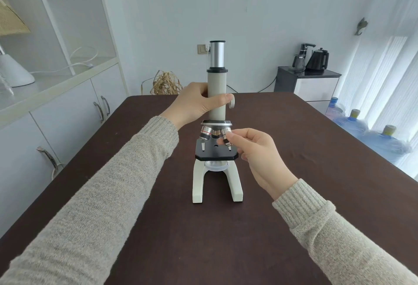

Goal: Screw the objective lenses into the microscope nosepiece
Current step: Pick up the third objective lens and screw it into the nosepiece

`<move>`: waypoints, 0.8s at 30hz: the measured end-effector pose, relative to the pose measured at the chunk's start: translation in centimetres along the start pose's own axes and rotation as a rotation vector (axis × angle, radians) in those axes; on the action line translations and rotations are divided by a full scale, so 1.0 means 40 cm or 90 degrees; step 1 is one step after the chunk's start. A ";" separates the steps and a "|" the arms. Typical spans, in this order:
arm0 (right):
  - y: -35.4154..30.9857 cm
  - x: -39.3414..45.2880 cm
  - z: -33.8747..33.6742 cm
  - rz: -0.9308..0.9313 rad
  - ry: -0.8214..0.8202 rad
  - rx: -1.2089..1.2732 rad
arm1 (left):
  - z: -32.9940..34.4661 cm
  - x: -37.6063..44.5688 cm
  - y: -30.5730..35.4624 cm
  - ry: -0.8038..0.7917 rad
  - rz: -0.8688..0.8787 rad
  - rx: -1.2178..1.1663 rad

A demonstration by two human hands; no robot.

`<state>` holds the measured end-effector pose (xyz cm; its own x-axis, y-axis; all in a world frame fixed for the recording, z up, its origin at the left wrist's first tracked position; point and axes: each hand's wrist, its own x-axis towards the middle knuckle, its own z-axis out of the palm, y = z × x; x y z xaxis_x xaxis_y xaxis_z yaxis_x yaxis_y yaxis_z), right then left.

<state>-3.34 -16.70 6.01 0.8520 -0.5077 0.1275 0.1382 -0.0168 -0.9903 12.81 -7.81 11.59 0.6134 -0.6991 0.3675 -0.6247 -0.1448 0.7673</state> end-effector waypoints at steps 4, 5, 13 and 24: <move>0.002 0.000 -0.005 -0.005 -0.011 -0.021 | -0.002 0.003 -0.004 -0.005 0.001 0.001; 0.003 0.001 -0.006 -0.005 -0.014 -0.022 | -0.002 0.002 -0.004 -0.004 0.001 0.001; 0.005 0.001 -0.001 0.010 -0.011 0.003 | 0.000 -0.001 0.000 0.000 -0.001 0.006; 0.014 -0.003 0.015 0.010 0.049 0.014 | 0.003 0.000 -0.002 0.003 -0.001 0.002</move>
<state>-3.05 -16.16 5.47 0.8127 -0.5728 0.1066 0.1372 0.0104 -0.9905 12.81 -7.88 11.47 0.6169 -0.6954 0.3686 -0.6247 -0.1478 0.7667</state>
